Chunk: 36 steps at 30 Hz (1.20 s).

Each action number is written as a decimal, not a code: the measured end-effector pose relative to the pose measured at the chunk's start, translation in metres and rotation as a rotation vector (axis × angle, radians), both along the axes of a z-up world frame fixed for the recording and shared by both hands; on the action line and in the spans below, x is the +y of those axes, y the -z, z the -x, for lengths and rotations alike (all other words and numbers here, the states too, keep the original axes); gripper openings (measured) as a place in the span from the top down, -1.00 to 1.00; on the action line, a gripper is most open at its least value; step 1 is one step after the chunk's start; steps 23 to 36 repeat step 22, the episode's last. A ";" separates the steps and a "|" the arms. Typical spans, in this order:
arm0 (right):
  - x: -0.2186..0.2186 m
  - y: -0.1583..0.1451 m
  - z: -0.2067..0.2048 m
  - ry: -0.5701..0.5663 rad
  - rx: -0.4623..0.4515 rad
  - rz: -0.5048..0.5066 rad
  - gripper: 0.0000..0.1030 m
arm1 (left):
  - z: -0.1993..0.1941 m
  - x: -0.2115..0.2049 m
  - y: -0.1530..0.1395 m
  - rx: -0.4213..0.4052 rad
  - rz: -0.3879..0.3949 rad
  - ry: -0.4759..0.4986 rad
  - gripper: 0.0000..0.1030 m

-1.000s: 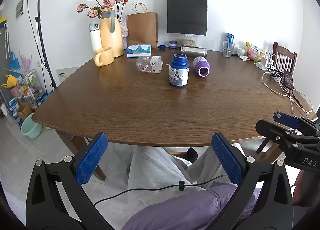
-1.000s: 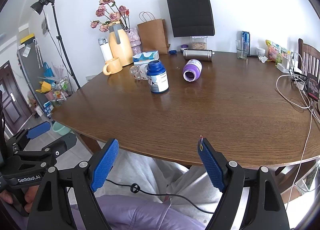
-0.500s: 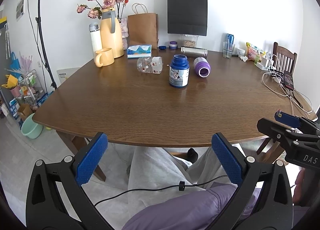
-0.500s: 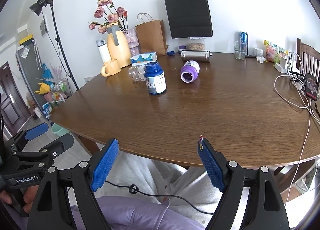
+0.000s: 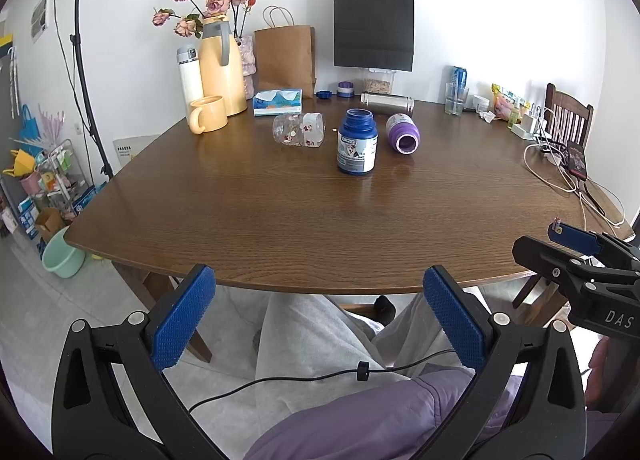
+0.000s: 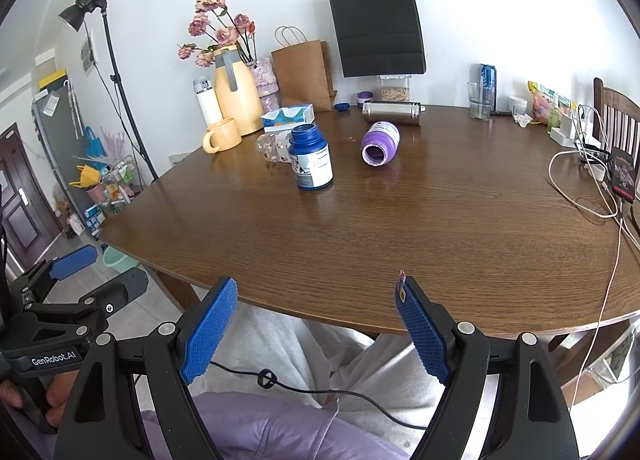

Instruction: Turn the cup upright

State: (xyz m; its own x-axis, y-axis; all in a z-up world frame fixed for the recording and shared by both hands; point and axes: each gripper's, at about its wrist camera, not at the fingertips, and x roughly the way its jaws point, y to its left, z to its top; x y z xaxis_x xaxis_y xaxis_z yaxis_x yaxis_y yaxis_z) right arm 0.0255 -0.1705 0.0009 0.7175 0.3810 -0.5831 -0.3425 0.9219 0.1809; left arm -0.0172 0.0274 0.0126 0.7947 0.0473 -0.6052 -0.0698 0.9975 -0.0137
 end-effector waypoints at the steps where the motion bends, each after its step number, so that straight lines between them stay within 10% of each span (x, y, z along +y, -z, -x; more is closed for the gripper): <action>1: 0.000 0.000 0.000 0.000 -0.001 0.001 -0.66 | 0.000 0.000 0.000 0.000 0.000 0.001 -1.00; 36: 0.002 0.004 -0.002 -0.004 0.014 0.014 -0.66 | 0.000 0.008 -0.002 -0.001 0.006 -0.009 -1.00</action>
